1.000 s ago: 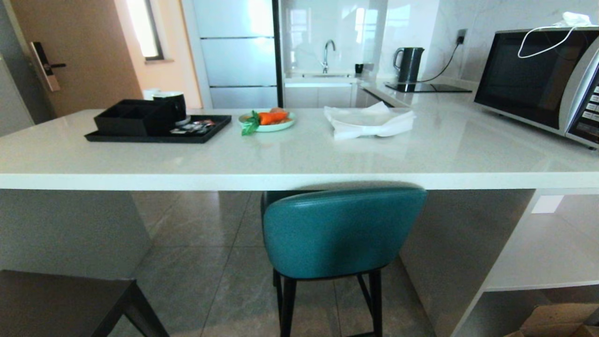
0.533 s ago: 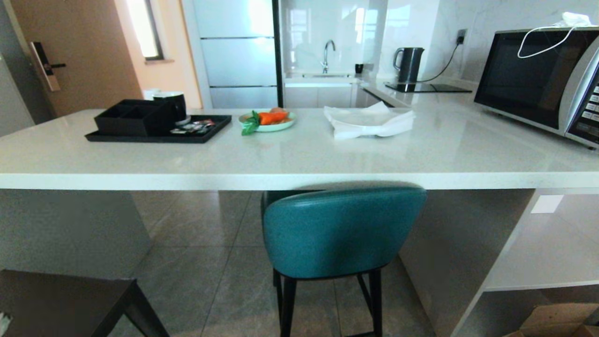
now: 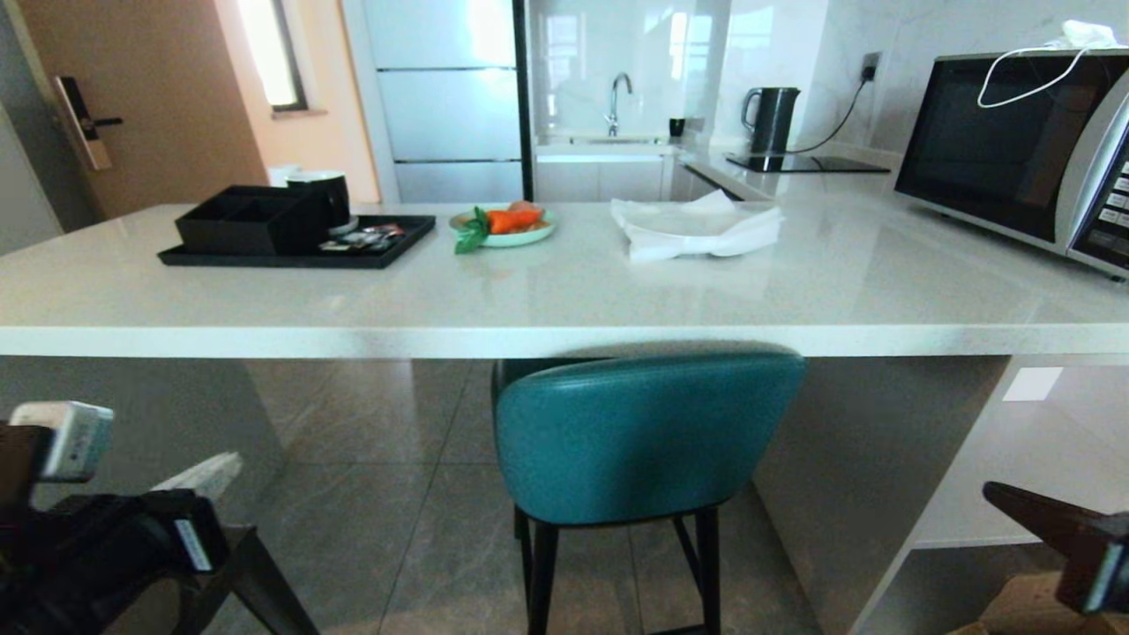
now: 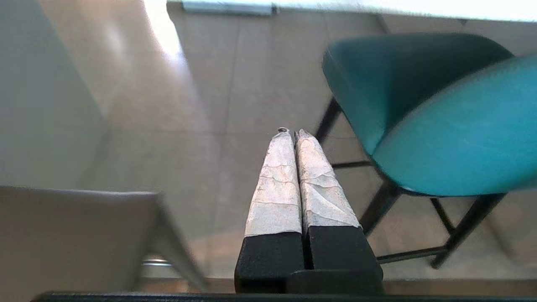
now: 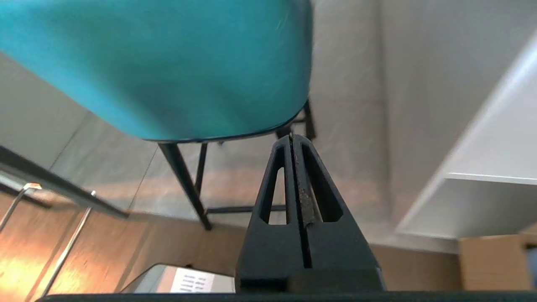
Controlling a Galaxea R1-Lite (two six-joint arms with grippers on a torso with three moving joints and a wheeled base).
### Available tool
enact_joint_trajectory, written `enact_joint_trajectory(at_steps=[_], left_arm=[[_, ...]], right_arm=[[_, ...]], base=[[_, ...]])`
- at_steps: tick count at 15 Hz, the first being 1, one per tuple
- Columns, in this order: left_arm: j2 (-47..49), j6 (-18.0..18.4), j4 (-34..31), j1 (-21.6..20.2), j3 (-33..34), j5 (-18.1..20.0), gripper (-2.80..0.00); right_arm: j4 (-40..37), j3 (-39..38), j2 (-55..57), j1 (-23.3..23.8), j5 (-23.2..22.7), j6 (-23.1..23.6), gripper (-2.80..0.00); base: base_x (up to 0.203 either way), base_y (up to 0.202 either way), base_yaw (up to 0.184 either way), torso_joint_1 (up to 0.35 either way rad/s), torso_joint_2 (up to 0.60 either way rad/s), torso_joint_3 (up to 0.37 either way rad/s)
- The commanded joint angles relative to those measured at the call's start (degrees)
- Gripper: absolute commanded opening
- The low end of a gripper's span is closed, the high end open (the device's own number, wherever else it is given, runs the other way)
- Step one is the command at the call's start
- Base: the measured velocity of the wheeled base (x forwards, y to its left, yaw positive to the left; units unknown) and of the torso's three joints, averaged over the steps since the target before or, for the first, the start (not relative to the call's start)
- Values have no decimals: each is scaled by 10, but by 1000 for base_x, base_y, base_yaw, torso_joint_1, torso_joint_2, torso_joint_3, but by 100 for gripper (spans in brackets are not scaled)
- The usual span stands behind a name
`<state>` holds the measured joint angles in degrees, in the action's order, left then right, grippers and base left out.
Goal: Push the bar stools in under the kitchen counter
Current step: Pull the blue chair out from under the dining table
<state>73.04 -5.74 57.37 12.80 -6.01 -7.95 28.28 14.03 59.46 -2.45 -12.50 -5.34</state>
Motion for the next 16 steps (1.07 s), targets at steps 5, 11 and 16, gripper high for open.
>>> enact_joint_trajectory(at_steps=[5,11,16], left_arm=[[356,-73,278,209,43,-174,-280],[457,-111,303,194,-28,-195,-280],[450,-111,303,191,-12,-179,-280]], right_arm=[[428,-116,374,2,-44,-1,-280],[593,-105,549,26,-81,-3,-280],[594,-126,528,28,-82,-3,-280]], base=[[0,0,0,0,0,0],[0,0,0,0,0,0],[0,0,0,0,0,0]])
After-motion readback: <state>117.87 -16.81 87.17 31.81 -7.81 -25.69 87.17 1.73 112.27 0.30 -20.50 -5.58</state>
